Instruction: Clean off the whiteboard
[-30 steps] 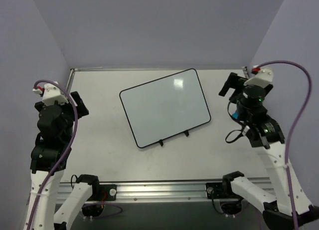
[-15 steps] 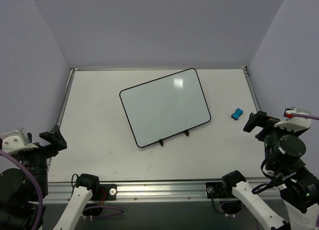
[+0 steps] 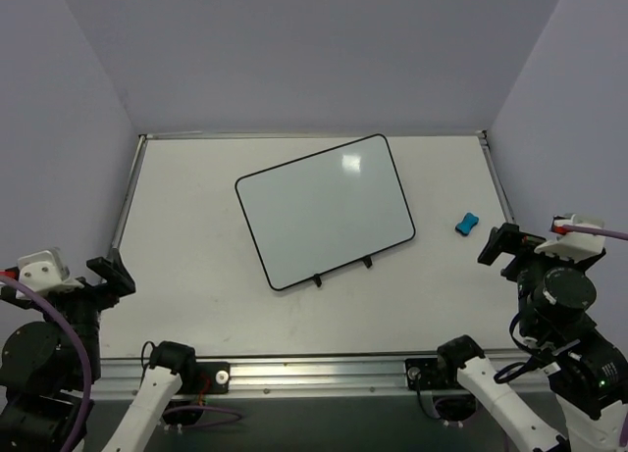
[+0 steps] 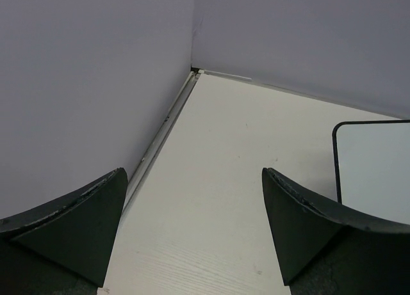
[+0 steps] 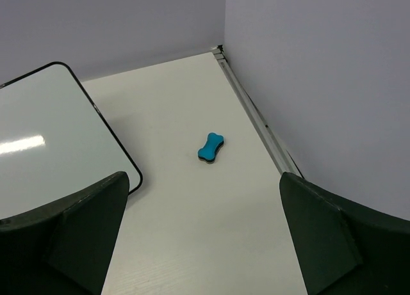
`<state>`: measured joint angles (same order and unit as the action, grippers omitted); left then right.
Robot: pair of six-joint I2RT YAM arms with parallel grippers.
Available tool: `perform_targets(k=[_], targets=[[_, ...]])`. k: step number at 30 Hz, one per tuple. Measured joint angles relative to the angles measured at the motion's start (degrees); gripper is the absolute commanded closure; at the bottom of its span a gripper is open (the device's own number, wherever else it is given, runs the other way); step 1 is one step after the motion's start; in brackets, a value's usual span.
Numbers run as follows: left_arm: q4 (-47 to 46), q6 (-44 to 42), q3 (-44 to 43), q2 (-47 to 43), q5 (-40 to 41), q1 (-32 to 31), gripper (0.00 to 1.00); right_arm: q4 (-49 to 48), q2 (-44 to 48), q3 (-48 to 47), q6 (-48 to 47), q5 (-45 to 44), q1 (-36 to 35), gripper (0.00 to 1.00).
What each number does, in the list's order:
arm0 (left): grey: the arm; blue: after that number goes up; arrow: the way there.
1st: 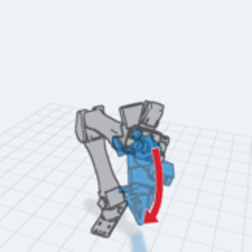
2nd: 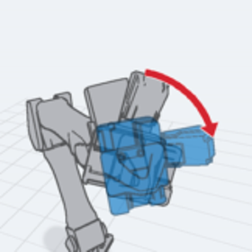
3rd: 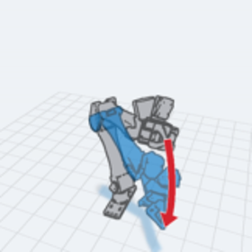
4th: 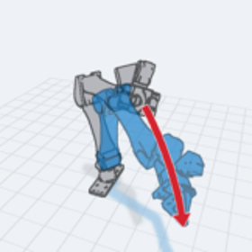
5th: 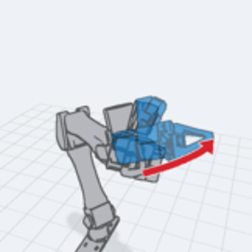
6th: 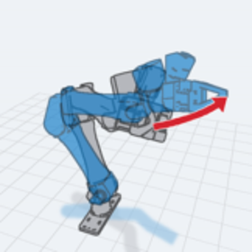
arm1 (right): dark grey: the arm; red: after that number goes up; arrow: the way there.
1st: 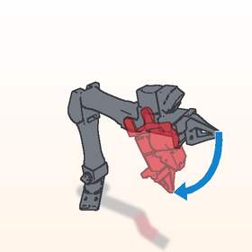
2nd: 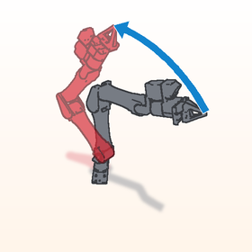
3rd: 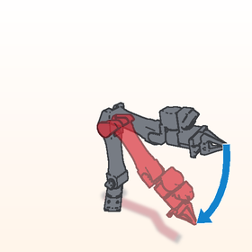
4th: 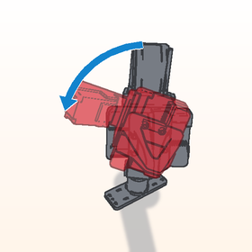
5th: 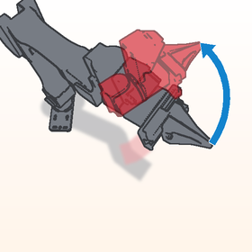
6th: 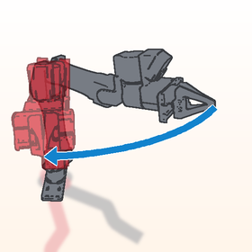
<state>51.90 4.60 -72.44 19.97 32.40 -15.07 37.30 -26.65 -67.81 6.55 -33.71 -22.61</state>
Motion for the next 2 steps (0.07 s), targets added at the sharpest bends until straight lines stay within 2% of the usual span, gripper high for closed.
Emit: perform_targets(k=[2], targets=[[0.00, -0.09, 0.44, 0.02, 0.11, -0.13, 0.06, 0.02, 0.00, 0.00, -0.07, -0.28, 0.00, 0.00]])
